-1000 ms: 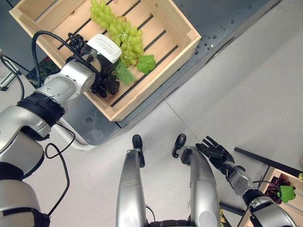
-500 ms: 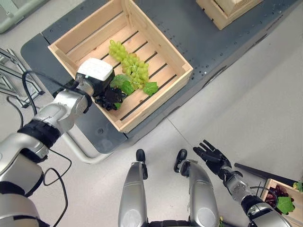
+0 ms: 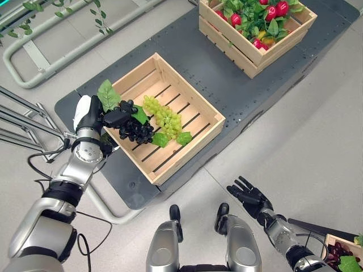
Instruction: Pick up the fruits from the basket on one side to the basket on the other side
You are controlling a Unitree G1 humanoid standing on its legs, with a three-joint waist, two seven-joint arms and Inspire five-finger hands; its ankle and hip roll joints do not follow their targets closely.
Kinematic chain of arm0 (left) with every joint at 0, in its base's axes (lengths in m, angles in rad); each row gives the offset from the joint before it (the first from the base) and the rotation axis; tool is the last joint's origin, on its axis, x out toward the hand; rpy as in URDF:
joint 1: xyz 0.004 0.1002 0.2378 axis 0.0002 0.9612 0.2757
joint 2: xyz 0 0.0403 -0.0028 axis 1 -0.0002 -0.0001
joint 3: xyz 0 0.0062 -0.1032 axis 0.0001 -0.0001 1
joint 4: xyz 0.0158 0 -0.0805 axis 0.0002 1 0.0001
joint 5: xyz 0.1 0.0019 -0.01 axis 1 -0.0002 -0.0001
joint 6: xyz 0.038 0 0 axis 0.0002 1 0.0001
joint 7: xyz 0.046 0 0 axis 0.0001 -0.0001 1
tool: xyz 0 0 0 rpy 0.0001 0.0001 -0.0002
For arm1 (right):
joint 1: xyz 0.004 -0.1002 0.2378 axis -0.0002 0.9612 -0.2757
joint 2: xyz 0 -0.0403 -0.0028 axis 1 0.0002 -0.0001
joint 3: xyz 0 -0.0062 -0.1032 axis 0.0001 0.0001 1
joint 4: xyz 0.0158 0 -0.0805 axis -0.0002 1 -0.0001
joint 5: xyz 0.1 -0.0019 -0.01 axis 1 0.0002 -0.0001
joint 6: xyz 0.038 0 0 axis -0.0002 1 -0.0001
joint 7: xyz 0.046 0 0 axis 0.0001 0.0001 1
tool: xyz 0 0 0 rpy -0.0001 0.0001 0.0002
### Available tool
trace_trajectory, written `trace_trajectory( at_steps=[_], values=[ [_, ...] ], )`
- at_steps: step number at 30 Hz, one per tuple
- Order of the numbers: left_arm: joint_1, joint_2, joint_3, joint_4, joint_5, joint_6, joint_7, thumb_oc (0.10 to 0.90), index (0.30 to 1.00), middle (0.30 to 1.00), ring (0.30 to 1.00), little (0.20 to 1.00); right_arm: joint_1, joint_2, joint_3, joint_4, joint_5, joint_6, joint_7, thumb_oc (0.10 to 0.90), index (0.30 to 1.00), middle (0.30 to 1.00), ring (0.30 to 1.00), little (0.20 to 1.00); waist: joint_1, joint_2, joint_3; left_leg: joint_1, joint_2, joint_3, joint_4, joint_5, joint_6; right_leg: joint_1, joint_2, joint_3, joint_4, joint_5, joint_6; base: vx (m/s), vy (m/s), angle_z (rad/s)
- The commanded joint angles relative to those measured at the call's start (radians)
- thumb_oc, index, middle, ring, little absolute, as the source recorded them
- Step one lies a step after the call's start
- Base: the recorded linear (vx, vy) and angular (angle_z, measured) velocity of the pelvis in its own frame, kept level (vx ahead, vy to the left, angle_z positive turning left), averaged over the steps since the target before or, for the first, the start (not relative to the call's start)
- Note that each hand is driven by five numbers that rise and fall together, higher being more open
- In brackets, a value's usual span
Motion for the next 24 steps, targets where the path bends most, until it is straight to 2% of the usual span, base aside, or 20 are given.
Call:
trace_trajectory(
  at_steps=[1, 2, 5, 10, 16, 19, 24],
  values=[
    [-0.024, -0.015, 0.106, -0.04, -0.136, -0.146, 0.055, 0.4, 0.3, 0.3, 0.3, 0.3, 0.043, 0.008, -0.037, -0.026, -0.018, -0.033, -0.01, 0.8, 0.9, 0.9, 0.9, 0.9, -0.004, 0.019, -0.117, 0.004, -0.055, 0.021, -0.007, -0.052, 0.05, 0.075, -0.003, 0.009, -0.077, -0.013, 0.011, 0.0, 0.0, 0.0],
    [-0.012, -0.044, 0.125, -0.048, -0.201, -0.162, 0.04, 0.4, 0.3, 0.3, 0.3, 0.3, 0.046, 0.016, -0.029, -0.03, -0.036, -0.044, -0.01, 0.8, 0.9, 0.9, 0.9, 0.9, -0.004, 0.02, -0.126, 0.02, -0.057, 0.02, -0.028, -0.049, 0.05, 0.093, -0.001, 0.008, -0.107, -0.004, 0.014, -0.03, -0.031, -0.01],
    [0.006, -0.081, 0.148, -0.061, -0.257, -0.179, 0.026, 0.4, 0.3, 0.3, 0.3, 0.3, 0.057, 0.03, -0.014, -0.041, -0.069, -0.068, -0.012, 0.8, 0.9, 0.9, 0.9, 0.9, -0.008, 0.024, -0.146, 0.045, -0.06, 0.025, -0.081, -0.023, 0.055, 0.116, 0.004, 0.004, -0.163, 0.027, 0.016, 0.0, -0.026, -0.06],
    [0.056, -0.156, 0.177, -0.087, -0.32, -0.228, -0.015, 0.4, 0.3, 0.3, 0.3, 0.3, 0.1, 0.057, 0.023, -0.119, -0.106, -0.131, -0.008, 0.8, 0.9, 0.9, 0.9, 0.9, -0.017, 0.029, -0.23, 0.129, -0.066, 0.027, -0.203, 0.003, 0.049, 0.197, 0.013, 0.006, -0.297, 0.079, 0.032, 0.08, -0.05, -0.06],
    [0.083, -0.201, 0.154, -0.173, -0.307, -0.208, -0.056, 0.4, 0.3, 0.3, 0.3, 0.3, 0.126, 0.061, 0.1, -0.361, -0.242, -0.256, -0.157, 0.8, 0.9, 0.9, 0.9, 0.9, -0.027, 0.042, -0.316, 0.208, -0.07, 0.028, -0.317, 0.027, 0.041, 0.269, 0.02, 0.002, -0.411, 0.13, 0.051, 0.07, -0.063, -0.03],
    [0.079, -0.208, 0.139, -0.204, -0.296, -0.205, -0.087, 0.4, 0.3, 0.3, 0.3, 0.3, 0.107, 0.055, 0.133, -0.467, -0.32, -0.296, -0.25, 0.8, 0.9, 0.9, 0.9, 0.9, -0.026, 0.05, -0.343, 0.23, -0.075, 0.027, -0.356, 0.036, 0.035, 0.3, 0.023, -0.011, -0.465, 0.155, 0.06, 0.04, -0.055, -0.03],
    [0.029, -0.204, 0.104, -0.222, -0.3, -0.213, -0.134, 0.4, 0.3, 0.3, 0.3, 0.3, 0.033, 0.044, 0.157, -0.574, -0.453, -0.334, -0.363, 0.8, 0.9, 0.9, 0.9, 0.9, -0.025, 0.054, -0.375, 0.228, -0.075, 0.02, -0.356, 0.032, 0.032, 0.309, 0.027, -0.019, -0.467, 0.15, 0.058, 0.0, -0.048, 0.01]
  ],
)
